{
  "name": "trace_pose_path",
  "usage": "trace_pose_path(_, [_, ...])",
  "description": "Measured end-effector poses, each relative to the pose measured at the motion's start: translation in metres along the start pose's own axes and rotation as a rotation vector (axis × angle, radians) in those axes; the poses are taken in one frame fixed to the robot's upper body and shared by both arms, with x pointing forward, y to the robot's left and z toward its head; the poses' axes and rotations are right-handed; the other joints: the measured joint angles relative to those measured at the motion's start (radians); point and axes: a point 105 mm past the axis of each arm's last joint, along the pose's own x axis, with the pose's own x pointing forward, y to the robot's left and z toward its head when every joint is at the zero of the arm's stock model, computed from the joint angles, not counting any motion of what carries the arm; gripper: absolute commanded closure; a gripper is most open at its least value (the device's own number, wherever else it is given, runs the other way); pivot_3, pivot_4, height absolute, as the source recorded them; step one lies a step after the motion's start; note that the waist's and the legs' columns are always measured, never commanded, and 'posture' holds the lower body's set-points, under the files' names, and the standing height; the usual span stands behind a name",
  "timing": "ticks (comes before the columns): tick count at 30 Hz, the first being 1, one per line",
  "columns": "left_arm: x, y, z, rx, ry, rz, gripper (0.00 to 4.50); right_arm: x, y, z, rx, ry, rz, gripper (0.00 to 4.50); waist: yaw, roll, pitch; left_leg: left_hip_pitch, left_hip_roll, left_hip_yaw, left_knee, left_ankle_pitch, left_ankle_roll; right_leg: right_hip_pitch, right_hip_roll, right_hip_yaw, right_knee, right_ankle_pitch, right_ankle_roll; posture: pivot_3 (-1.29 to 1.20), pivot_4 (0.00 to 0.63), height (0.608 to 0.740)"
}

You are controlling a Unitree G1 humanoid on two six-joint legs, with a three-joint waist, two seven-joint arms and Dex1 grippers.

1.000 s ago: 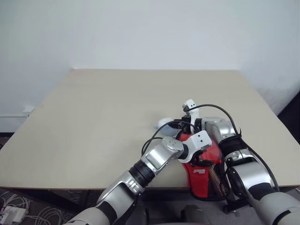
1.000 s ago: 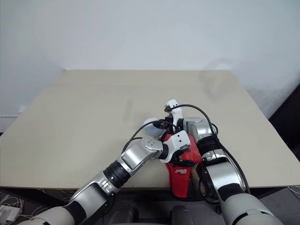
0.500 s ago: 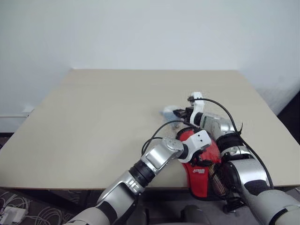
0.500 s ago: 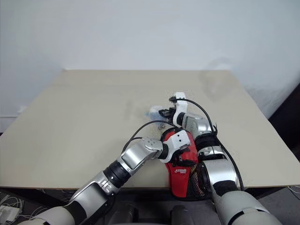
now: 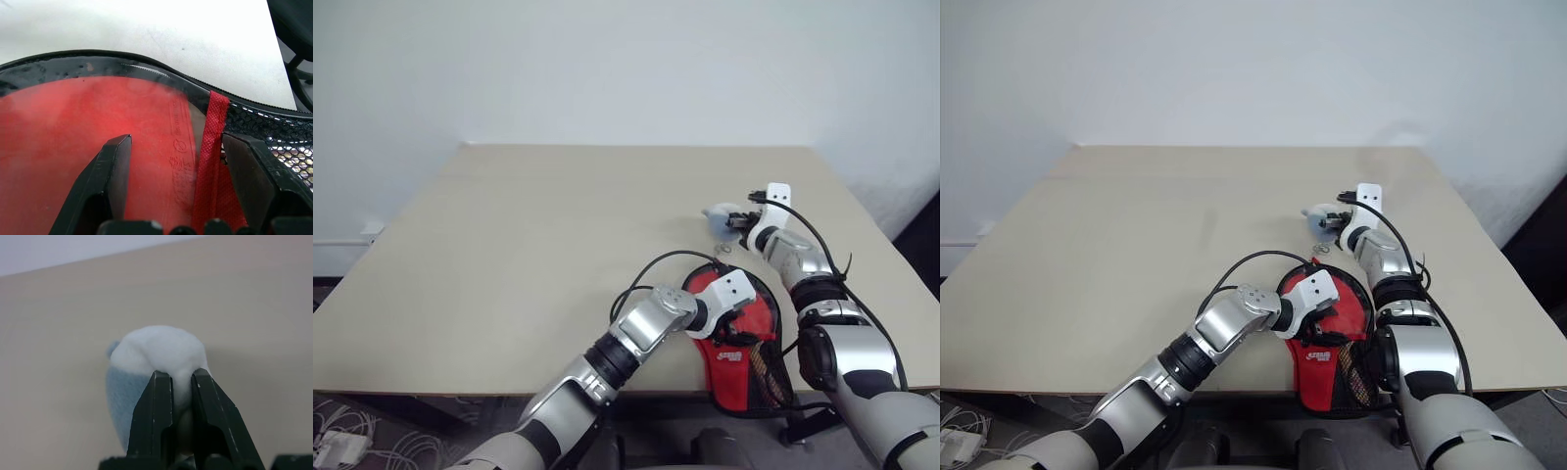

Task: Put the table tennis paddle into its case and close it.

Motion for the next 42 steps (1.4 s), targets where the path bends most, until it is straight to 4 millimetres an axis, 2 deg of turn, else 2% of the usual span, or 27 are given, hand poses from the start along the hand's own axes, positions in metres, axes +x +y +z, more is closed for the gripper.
trace_pose_path(5, [0.000,0.000,0.000,-0.004,0.000,-0.001,1.41,-0.021,-0.024,-0.002,-0.019,-0.024,-0.033,4.46,0.000,0.000,0.000,0.000,0.000,0.000,0.000,0.000,0.000,0.000,0.000,0.000,0.000,0.000,0.000,0.00,0.000,0.740])
trace_pose_path(12, [0.000,0.001,0.000,-0.004,0.003,-0.003,1.41,-0.071,-0.047,-0.019,0.016,-0.029,-0.039,4.46,0.000,0.000,0.000,0.000,0.000,0.000,0.001,0.000,0.000,0.000,0.000,0.001,-0.001,0.000,0.000,0.00,0.000,0.740])
trace_pose_path(19, [0.000,0.001,0.000,-0.003,0.005,-0.010,1.41,-0.110,-0.053,-0.021,0.053,-0.034,-0.016,4.46,0.001,0.000,0.000,0.000,0.000,0.000,0.001,0.000,0.000,-0.001,0.000,0.001,-0.001,0.000,0.000,0.00,0.000,0.740])
trace_pose_path(29, [0.001,0.000,0.001,-0.001,0.006,-0.021,1.41,-0.149,-0.054,-0.011,0.146,-0.053,0.036,4.46,0.007,0.000,0.000,0.000,0.000,0.000,0.001,-0.001,0.000,-0.002,0.000,0.001,-0.002,-0.001,0.000,0.00,0.000,0.740])
trace_pose_path(33, [0.001,-0.001,0.001,-0.001,0.006,-0.023,1.41,-0.163,-0.060,-0.018,0.131,0.004,0.045,4.46,0.009,0.000,0.000,0.000,0.000,0.000,0.001,-0.001,-0.001,-0.002,0.000,0.001,-0.002,-0.001,0.000,0.00,0.000,0.740])
trace_pose_path(37, [0.001,-0.001,0.001,-0.001,0.007,-0.024,1.41,-0.178,-0.074,-0.028,0.044,0.089,0.013,4.46,0.016,-0.001,0.001,0.000,0.000,0.000,0.001,-0.001,-0.001,-0.002,-0.001,0.001,-0.003,-0.001,0.000,0.00,0.000,0.740])
trace_pose_path(42, [0.001,-0.002,0.000,-0.001,0.007,-0.027,1.41,-0.187,-0.085,-0.041,0.044,0.142,0.013,4.46,0.023,-0.003,0.002,0.000,-0.001,0.000,0.002,-0.001,0.000,-0.002,-0.001,0.001,-0.003,-0.001,0.000,0.00,0.000,0.740])
